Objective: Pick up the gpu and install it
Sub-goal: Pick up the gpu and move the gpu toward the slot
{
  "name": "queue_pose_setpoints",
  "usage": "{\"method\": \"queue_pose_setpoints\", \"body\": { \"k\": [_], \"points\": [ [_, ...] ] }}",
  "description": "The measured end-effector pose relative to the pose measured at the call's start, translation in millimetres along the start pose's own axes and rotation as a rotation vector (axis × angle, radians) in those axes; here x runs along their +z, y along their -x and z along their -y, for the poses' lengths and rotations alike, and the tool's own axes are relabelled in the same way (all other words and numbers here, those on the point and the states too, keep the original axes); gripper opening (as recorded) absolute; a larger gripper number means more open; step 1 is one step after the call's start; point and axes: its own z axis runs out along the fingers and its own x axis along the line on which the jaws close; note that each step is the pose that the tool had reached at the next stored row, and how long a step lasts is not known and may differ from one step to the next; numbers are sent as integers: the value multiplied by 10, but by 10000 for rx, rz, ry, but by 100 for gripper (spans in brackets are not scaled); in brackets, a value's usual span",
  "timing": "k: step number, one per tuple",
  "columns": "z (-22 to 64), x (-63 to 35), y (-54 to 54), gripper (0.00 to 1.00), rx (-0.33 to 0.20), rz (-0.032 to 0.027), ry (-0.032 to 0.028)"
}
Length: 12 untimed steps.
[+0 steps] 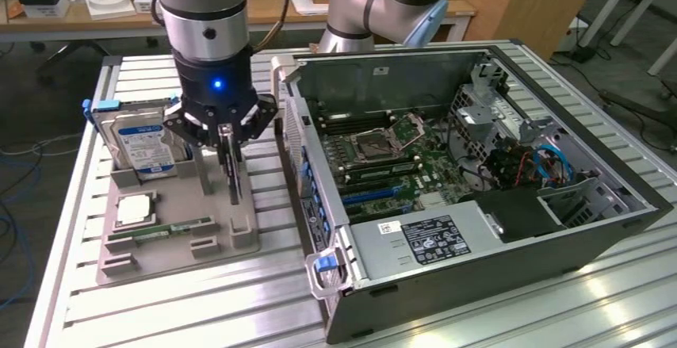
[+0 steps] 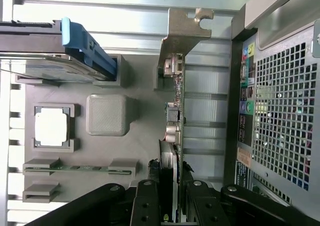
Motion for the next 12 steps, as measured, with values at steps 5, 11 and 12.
{"method": "queue_pose_setpoints", "body": {
  "k": [5,11,12],
  "points": [
    [-2,-48,0,26,-2,-1,-1],
    [-6,-117,-1,26,-3,-1,-1],
    [-7,-131,0,26,-3,-1,0]
  ]
}}
